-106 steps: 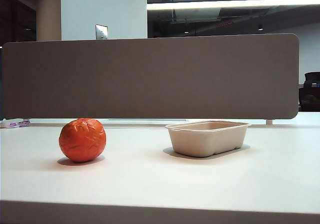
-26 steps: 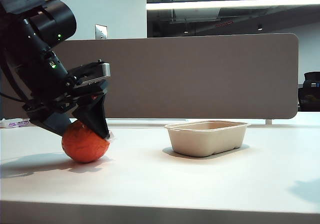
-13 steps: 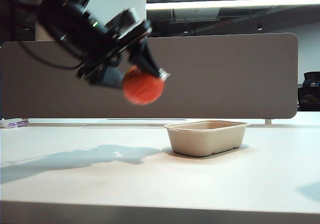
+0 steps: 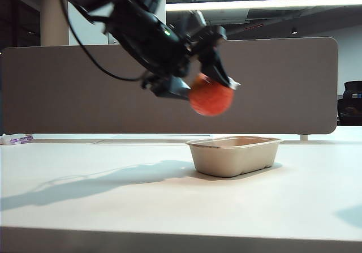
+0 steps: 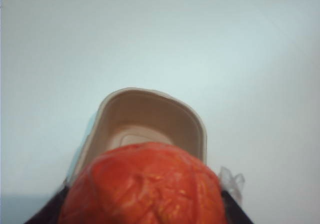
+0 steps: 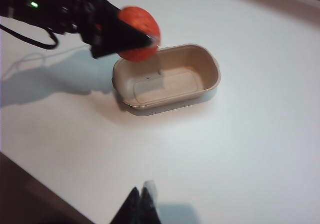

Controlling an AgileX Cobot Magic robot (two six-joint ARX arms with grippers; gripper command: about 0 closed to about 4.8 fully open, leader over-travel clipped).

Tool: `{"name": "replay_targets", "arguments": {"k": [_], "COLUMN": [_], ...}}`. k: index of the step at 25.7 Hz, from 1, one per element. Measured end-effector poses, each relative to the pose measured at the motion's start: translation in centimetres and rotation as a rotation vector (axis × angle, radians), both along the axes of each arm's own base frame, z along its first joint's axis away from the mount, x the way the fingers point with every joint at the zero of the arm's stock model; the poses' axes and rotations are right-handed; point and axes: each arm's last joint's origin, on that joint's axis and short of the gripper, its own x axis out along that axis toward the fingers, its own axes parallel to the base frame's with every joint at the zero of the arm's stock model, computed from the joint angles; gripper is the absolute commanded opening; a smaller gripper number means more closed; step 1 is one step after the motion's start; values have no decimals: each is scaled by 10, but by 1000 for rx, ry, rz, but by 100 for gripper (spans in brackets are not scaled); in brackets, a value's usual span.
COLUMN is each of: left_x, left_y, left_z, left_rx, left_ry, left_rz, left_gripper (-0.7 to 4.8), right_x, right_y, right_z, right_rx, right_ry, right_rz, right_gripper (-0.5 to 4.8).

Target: Pick up the orange and place it into the paper lunchbox.

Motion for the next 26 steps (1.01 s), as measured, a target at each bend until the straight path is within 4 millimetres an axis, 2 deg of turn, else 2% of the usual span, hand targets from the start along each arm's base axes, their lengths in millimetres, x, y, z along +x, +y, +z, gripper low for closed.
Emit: {"name": "replay_targets", "arguments": {"k": [2, 10, 11, 12, 14, 15, 17, 18, 19, 20, 24, 26], "left_x": [8, 18, 18, 18, 18, 18, 14, 10, 7, 3, -16, -37], "left_y": [-12, -27, -29, -29, -29, -29, -26, -24, -21, -16, 1, 19], "left_z": [-9, -41, -47, -49, -50, -50, -40, -31, -22, -8, 42, 65], "left_rx": [10, 51, 62, 68, 69, 69, 73, 76, 78, 75, 105, 158], "left_ry": [14, 66, 80, 87, 88, 89, 108, 111, 111, 104, 21, -26], "left_rz": [-11, -20, -24, -24, -23, -23, -46, -46, -46, -43, -16, -32], "left_gripper": [223, 231, 287, 320, 356, 461, 333, 212, 56, -19, -6, -6], "right_x": [0, 1, 1, 1, 1, 1, 1, 1, 1, 2, 2, 3], "right_y": [0, 1, 1, 1, 1, 1, 0, 0, 0, 0, 0, 1], "right_z": [1, 2, 2, 2, 2, 2, 2, 2, 2, 3, 5, 6], "right_rx": [7, 13, 13, 13, 13, 13, 12, 8, 8, 8, 15, 25], "right_ry": [-8, -15, -15, -15, -15, -15, -18, -24, -32, -42, -57, -67], "right_rz": [0, 0, -1, 0, 0, -1, -5, -16, -25, -36, -44, -42], "right_gripper": [-4, -4, -4, -4, -4, -4, -4, -4, -4, -4, -4, -4]}}
